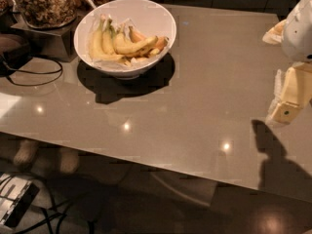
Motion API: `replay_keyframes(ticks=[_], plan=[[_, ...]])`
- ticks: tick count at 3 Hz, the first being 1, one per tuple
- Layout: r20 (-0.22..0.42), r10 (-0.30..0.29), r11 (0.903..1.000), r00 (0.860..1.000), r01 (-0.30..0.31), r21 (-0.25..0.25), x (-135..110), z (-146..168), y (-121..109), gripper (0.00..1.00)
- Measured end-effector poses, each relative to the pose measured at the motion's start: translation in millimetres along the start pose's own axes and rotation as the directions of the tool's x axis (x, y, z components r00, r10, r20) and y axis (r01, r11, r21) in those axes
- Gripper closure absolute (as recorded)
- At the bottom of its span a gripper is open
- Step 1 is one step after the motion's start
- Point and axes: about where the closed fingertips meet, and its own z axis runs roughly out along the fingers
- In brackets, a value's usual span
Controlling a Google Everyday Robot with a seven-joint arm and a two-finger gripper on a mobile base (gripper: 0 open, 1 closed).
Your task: Pick banana from white bowl
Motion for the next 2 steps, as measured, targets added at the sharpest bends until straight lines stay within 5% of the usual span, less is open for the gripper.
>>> replay_keyframes(ticks=[2], plan=[[-0.053,-0.028,0.9987,0.998,0.03,0.041,-25.8,-3.4,-7.1,0.0]])
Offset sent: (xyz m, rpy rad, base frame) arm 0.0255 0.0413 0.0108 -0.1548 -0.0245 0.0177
